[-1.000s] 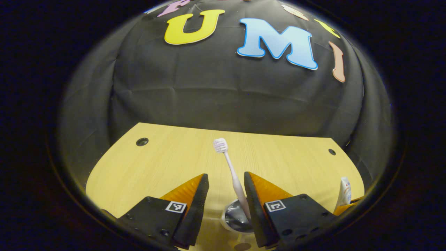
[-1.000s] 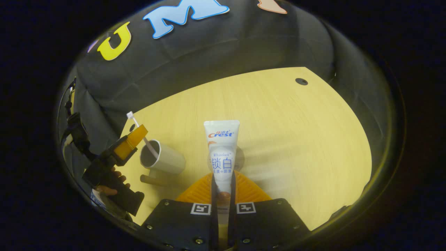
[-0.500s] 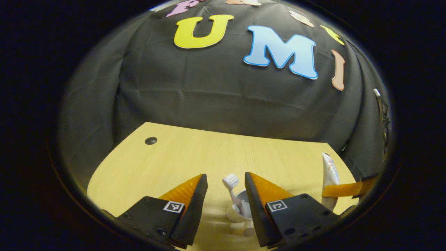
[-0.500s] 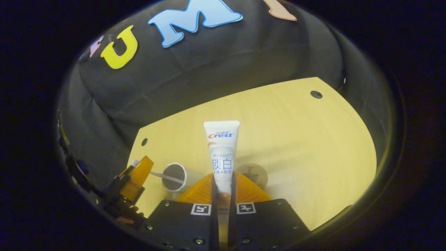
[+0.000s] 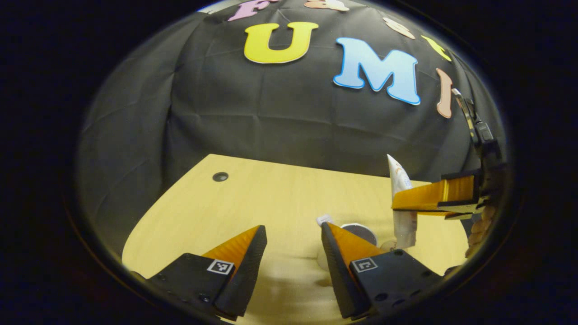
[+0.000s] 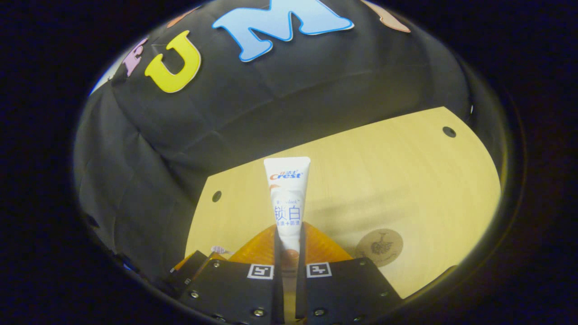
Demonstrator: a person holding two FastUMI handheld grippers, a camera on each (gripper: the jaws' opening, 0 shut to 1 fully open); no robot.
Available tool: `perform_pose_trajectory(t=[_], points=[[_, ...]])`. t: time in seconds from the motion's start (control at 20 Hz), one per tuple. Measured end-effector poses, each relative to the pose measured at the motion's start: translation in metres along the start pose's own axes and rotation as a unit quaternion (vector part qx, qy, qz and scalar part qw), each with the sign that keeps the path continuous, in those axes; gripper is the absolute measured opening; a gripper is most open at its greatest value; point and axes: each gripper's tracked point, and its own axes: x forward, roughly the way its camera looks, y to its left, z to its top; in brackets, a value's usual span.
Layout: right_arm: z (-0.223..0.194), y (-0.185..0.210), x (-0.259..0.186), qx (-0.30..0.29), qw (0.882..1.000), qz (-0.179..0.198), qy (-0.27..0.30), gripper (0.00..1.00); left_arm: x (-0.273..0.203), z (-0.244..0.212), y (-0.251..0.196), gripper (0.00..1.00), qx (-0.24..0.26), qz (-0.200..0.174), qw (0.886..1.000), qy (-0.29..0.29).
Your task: Put the toothbrush and toothpaste on the desktop into the cup, then pick up the cup and place it on the coaster on the desktop.
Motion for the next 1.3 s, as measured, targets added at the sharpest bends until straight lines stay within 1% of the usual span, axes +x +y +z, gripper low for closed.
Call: perform_pose_trajectory(t=[0.1,0.15,0.3,0.45,0.5,0.55,0.7,0.75,0.8,0.95,1.05,1.15,1.2,1.25,1.3], points=[[-0.002,0.003,0.015,0.000,1.000,-0.001,0.005,0.12,-0.005,-0.001,0.014,0.85,-0.009,0.013,1.000,0.000],[-0.002,0.003,0.021,0.000,1.000,-0.002,0.007,0.12,-0.011,-0.001,0.019,0.79,-0.011,0.020,1.000,0.000],[-0.006,0.010,0.040,-0.010,1.000,0.002,0.007,0.12,-0.017,-0.006,0.039,0.79,-0.020,0.038,0.999,-0.001],[-0.012,0.015,0.056,-0.036,0.999,0.008,-0.001,0.12,-0.019,-0.011,0.055,0.80,-0.028,0.055,0.998,0.007],[-0.014,0.019,0.057,-0.042,0.999,0.017,-0.005,0.12,-0.020,-0.014,0.060,0.75,-0.030,0.058,0.998,0.009],[-0.011,0.021,0.060,-0.047,0.999,0.020,-0.014,0.12,-0.021,-0.016,0.062,0.80,-0.031,0.062,0.998,0.011],[-0.014,0.026,0.059,-0.077,0.996,0.022,-0.029,0.18,-0.022,-0.023,0.066,0.80,-0.035,0.067,0.997,0.020],[-0.014,0.027,0.057,-0.086,0.996,0.023,-0.031,0.14,-0.019,-0.025,0.065,0.79,-0.035,0.068,0.997,0.022],[-0.015,0.028,0.055,-0.095,0.995,0.022,-0.035,0.22,-0.017,-0.025,0.063,0.79,-0.035,0.067,0.997,0.022],[-0.009,0.025,0.047,-0.121,0.991,0.016,-0.049,0.28,-0.013,-0.027,0.051,0.80,-0.034,0.058,0.997,0.027],[-0.003,0.025,0.041,-0.124,0.990,0.013,-0.061,0.47,-0.013,-0.028,0.041,0.80,-0.032,0.047,0.998,0.028],[-0.001,0.024,0.031,-0.118,0.990,0.018,-0.069,0.48,-0.015,-0.029,0.031,0.80,-0.030,0.037,0.998,0.028],[0.001,0.023,0.028,-0.115,0.991,0.018,-0.070,0.56,-0.014,-0.030,0.026,0.80,-0.031,0.034,0.999,0.028],[0.004,0.021,0.025,-0.110,0.991,0.020,-0.073,0.53,-0.016,-0.030,0.021,0.80,-0.033,0.028,0.999,0.029],[0.008,0.020,0.021,-0.104,0.991,0.023,-0.077,0.57,-0.016,-0.029,0.015,0.80,-0.035,0.022,0.999,0.029]])
